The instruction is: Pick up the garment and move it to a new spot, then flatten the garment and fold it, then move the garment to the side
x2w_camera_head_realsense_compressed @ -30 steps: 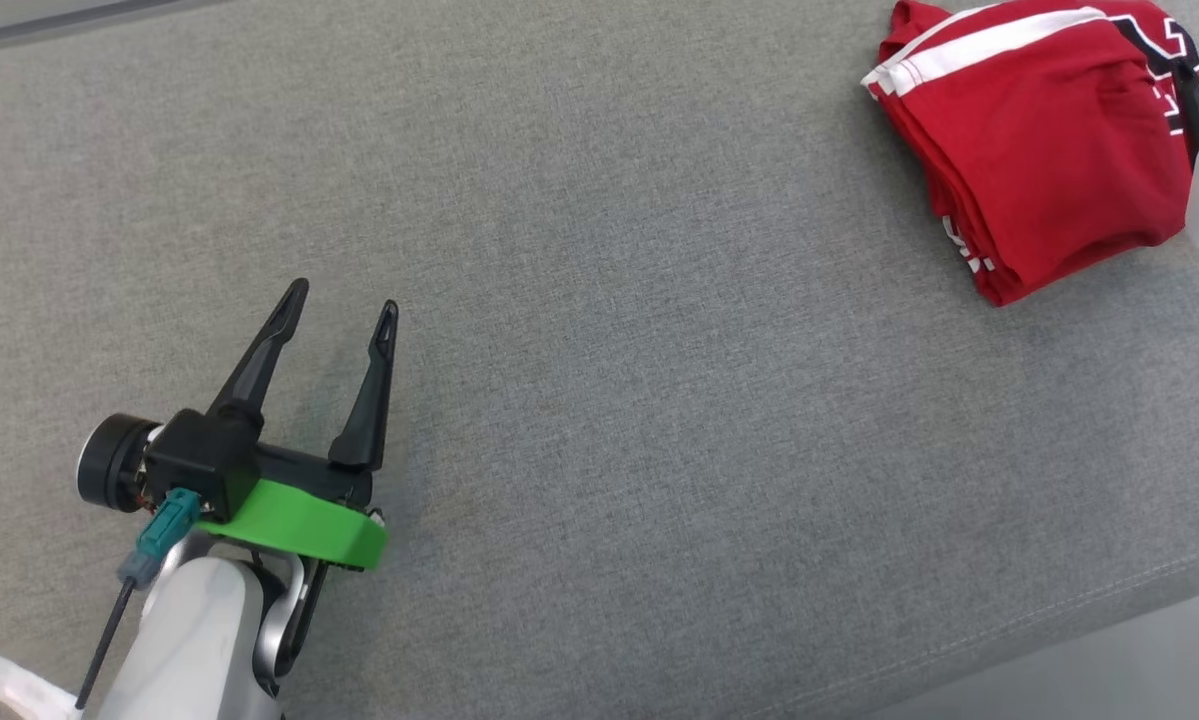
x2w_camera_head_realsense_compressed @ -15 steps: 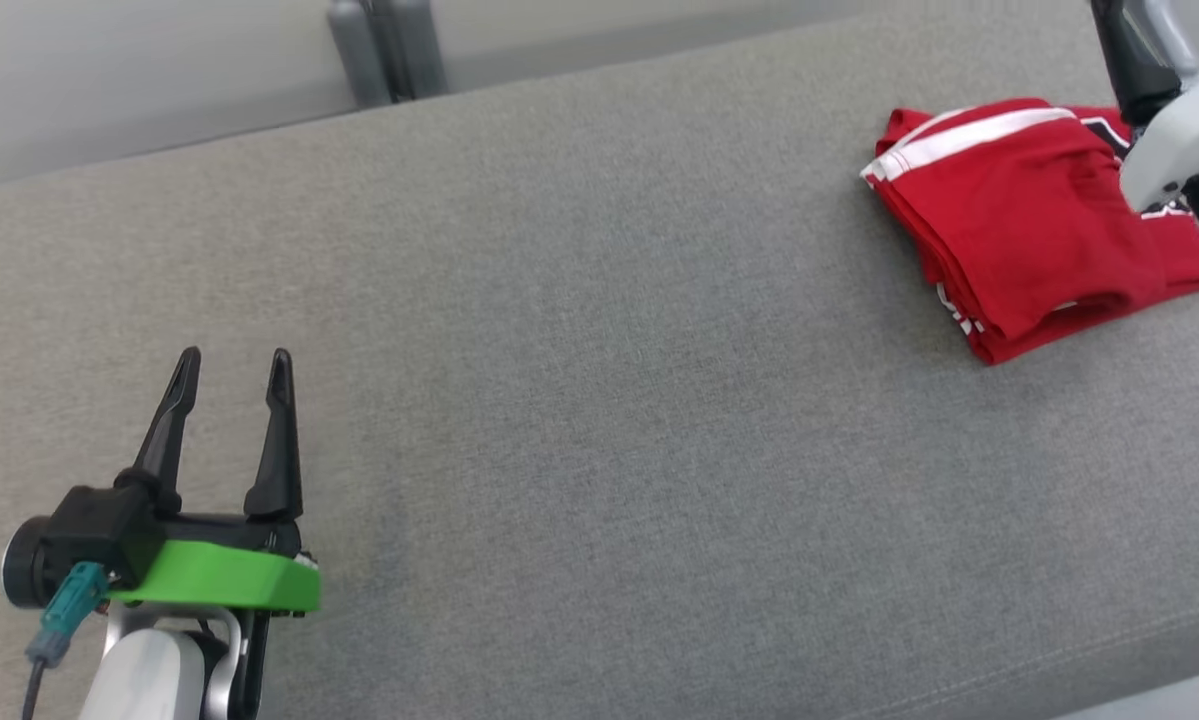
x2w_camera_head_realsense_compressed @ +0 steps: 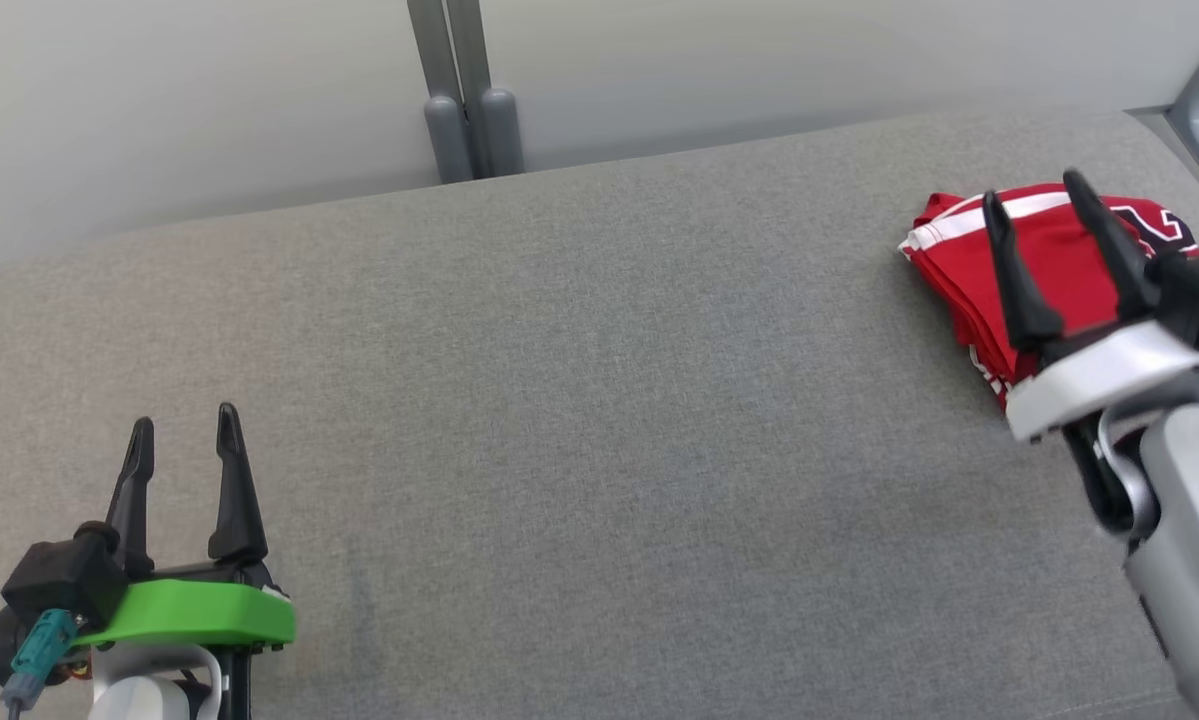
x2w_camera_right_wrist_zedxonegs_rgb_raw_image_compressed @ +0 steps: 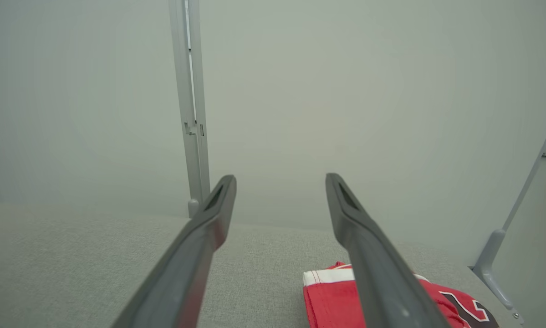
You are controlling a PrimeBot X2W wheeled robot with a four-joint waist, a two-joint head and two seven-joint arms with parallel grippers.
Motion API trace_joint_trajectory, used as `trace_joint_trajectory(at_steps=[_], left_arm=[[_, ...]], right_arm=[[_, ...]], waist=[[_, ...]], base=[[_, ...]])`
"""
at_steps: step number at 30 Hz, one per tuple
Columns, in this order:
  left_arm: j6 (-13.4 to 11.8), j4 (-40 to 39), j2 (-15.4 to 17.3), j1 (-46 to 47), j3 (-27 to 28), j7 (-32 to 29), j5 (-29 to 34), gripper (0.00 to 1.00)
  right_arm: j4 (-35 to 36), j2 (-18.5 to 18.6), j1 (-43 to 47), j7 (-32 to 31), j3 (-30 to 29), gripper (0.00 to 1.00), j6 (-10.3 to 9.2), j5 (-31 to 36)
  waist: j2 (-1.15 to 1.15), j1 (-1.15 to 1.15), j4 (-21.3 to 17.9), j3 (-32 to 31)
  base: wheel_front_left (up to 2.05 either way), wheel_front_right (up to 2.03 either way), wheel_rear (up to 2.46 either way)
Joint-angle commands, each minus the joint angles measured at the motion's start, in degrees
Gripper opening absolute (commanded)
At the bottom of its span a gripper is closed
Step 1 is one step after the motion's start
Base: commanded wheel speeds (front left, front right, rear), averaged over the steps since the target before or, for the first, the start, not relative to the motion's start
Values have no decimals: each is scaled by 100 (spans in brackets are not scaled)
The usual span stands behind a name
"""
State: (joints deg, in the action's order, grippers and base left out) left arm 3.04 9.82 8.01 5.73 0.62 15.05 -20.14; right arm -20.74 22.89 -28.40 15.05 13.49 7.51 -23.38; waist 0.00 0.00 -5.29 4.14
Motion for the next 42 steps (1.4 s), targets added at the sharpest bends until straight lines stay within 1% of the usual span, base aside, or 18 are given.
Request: trace_joint_trajectory(at_steps=[1,4,8,15,19,26,30,42], left_arm=[[52,39,-41,-104,50,12,77,100],[110,77,-154,-166,73,12,136,100],[184,69,-282,-267,128,13,146,100],[250,95,-414,-491,225,13,353,100],[277,147,-449,-461,233,13,479,100],[339,239,-482,-296,184,14,548,100],[358,306,-493,-212,205,13,586,100],[393,339,-509,-172,228,13,677,100]], right_arm=[[140,-129,291,13,-158,100,-3,157],[475,-443,772,13,-478,100,-2,389],[776,-851,1284,13,-746,100,-2,568],[905,-1245,1659,14,-811,100,-2,769],[830,-1325,1698,14,-836,100,-2,812],[509,-1314,1393,14,-652,100,-2,740],[432,-1375,1338,13,-596,100,-2,704],[302,-1392,1479,14,-536,100,-2,633]], waist=[[0,0,81,-108],[0,0,101,-164],[0,0,100,-212],[0,0,67,-223],[0,0,90,-218],[0,0,141,-185],[0,0,183,-181],[0,0,177,-194]], base=[[0,0,0],[0,0,0],[0,0,0],[0,0,0],[0,0,0],[0,0,0],[0,0,0],[0,0,0]])
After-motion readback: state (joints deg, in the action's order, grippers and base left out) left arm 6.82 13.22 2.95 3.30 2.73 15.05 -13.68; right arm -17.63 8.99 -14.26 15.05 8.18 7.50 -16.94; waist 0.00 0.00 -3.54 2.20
